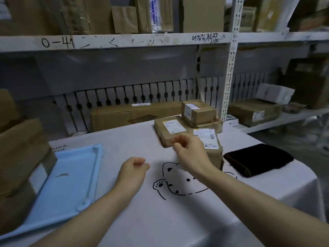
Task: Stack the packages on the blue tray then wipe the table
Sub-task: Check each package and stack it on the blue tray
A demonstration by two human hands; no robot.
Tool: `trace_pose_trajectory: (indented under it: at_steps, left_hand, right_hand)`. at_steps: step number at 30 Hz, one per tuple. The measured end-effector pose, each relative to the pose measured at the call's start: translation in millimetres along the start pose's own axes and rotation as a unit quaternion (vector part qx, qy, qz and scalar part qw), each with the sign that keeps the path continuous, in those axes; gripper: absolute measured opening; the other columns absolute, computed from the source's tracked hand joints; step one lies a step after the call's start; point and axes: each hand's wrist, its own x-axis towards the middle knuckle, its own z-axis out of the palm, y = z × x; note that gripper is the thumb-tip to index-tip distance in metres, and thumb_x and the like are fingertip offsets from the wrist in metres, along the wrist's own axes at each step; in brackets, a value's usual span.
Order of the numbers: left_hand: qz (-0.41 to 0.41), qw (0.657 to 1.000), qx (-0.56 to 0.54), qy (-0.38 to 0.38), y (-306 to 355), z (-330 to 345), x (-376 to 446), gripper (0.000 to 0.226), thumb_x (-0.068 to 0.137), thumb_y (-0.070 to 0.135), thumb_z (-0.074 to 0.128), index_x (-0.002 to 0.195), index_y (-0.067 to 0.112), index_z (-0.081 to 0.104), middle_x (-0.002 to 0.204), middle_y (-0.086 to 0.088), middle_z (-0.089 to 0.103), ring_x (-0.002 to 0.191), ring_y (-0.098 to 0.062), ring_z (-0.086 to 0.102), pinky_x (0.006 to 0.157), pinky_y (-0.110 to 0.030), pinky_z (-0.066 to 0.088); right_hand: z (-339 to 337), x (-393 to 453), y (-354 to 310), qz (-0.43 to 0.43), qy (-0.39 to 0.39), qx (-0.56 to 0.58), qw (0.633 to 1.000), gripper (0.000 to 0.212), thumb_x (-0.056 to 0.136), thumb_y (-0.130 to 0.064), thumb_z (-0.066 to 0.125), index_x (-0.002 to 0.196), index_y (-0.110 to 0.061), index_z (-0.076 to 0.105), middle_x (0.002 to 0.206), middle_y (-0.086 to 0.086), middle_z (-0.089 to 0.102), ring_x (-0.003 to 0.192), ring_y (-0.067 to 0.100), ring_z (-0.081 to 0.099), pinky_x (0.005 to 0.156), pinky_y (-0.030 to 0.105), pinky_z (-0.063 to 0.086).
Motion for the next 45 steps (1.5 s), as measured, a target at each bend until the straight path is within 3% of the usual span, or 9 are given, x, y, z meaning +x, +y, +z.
trace_pose_trajectory:
  at_steps: [6, 10, 13, 15, 18, 20, 28, 35, 45]
  left_hand:
    - [-0.122, 0.983, -0.14, 0.0, 34, 29, 59, 0.016, 0.094, 0.021, 0.059, 0.086, 0.007, 0.059, 0.074, -0.009, 0.053, 0.083, -0.026, 0.053, 0.087, -0.038, 0.049]
    - [-0.162, 0.971, -0.175, -0.024, 51, 57, 89, 0.017, 0.095, 0.024, 0.057, 0.098, 0.007, 0.055, 0.077, -0.008, 0.045, 0.084, -0.024, 0.044, 0.077, -0.033, 0.041]
    - [-0.188, 0.964, -0.185, -0.04, 58, 76, 106, 0.017, 0.097, 0.019, 0.054, 0.081, 0.012, 0.053, 0.08, -0.009, 0.048, 0.09, -0.024, 0.048, 0.074, -0.03, 0.041]
    - [-0.202, 0.956, -0.205, -0.049, 63, 87, 114, 0.011, 0.097, 0.019, 0.054, 0.094, 0.009, 0.058, 0.088, -0.011, 0.058, 0.092, -0.025, 0.06, 0.07, -0.024, 0.047]
    - [-0.209, 0.951, -0.22, -0.063, 66, 97, 126, 0.019, 0.098, 0.017, 0.053, 0.081, 0.01, 0.05, 0.073, -0.007, 0.06, 0.063, -0.017, 0.061, 0.047, -0.019, 0.047]
    - [-0.228, 0.944, -0.223, -0.084, 68, 105, 132, 0.017, 0.095, 0.019, 0.057, 0.082, 0.01, 0.053, 0.062, -0.002, 0.059, 0.052, -0.011, 0.056, 0.049, -0.019, 0.047]
    - [-0.196, 0.944, -0.256, -0.074, 65, 119, 135, 0.033, 0.087, 0.013, 0.067, 0.12, 0.015, 0.061, 0.116, -0.009, 0.069, 0.104, -0.024, 0.066, 0.085, -0.036, 0.055]
    - [-0.177, 0.933, -0.314, -0.005, 43, 46, 102, 0.042, 0.088, 0.003, 0.064, 0.129, 0.01, 0.053, 0.123, -0.013, 0.066, 0.104, -0.028, 0.067, 0.074, -0.039, 0.059]
    - [-0.188, 0.912, -0.356, -0.072, 29, -36, 10, 0.033, 0.093, 0.004, 0.057, 0.126, 0.006, 0.059, 0.108, -0.014, 0.074, 0.095, -0.026, 0.071, 0.078, -0.038, 0.057]
  right_hand:
    - [11, 51, -4, -0.108, -0.037, -0.272, 0.955, 0.032, 0.095, -0.02, 0.05, 0.124, -0.011, 0.062, 0.127, 0.01, 0.06, 0.122, 0.029, 0.047, 0.1, 0.043, 0.042]
    - [-7, 95, 9, -0.035, -0.136, -0.455, 0.879, 0.049, 0.094, -0.028, 0.048, 0.141, -0.012, 0.047, 0.145, 0.011, 0.045, 0.135, 0.031, 0.037, 0.108, 0.042, 0.031]
    - [-13, 107, 36, 0.025, -0.201, -0.482, 0.853, 0.048, 0.097, -0.033, 0.042, 0.139, -0.012, 0.046, 0.146, 0.013, 0.04, 0.137, 0.032, 0.031, 0.113, 0.044, 0.026]
    - [-11, 107, 50, 0.028, -0.208, -0.488, 0.847, 0.048, 0.099, -0.032, 0.037, 0.141, -0.011, 0.045, 0.148, 0.014, 0.035, 0.14, 0.033, 0.025, 0.119, 0.046, 0.018]
    - [-7, 106, 55, 0.019, -0.197, -0.486, 0.851, 0.051, 0.098, -0.03, 0.038, 0.143, -0.008, 0.042, 0.154, 0.015, 0.028, 0.144, 0.034, 0.019, 0.121, 0.049, 0.01]
    - [-7, 107, 55, 0.015, -0.194, -0.487, 0.852, 0.052, 0.098, -0.031, 0.039, 0.144, -0.008, 0.041, 0.155, 0.016, 0.027, 0.145, 0.034, 0.017, 0.121, 0.05, 0.009]
    - [-8, 103, 56, -0.001, -0.175, -0.463, 0.869, 0.052, 0.101, -0.031, 0.036, 0.146, -0.006, 0.038, 0.156, 0.015, 0.028, 0.147, 0.033, 0.018, 0.123, 0.049, 0.007]
    - [-15, 99, 49, -0.028, -0.13, -0.372, 0.918, 0.036, 0.099, -0.031, 0.048, 0.13, -0.015, 0.058, 0.138, 0.009, 0.051, 0.13, 0.03, 0.042, 0.113, 0.044, 0.031]
    - [10, 43, -8, 0.011, -0.112, -0.11, 0.988, 0.056, 0.1, -0.032, 0.051, 0.149, -0.008, 0.038, 0.147, 0.008, 0.046, 0.133, 0.024, 0.045, 0.102, 0.034, 0.039]
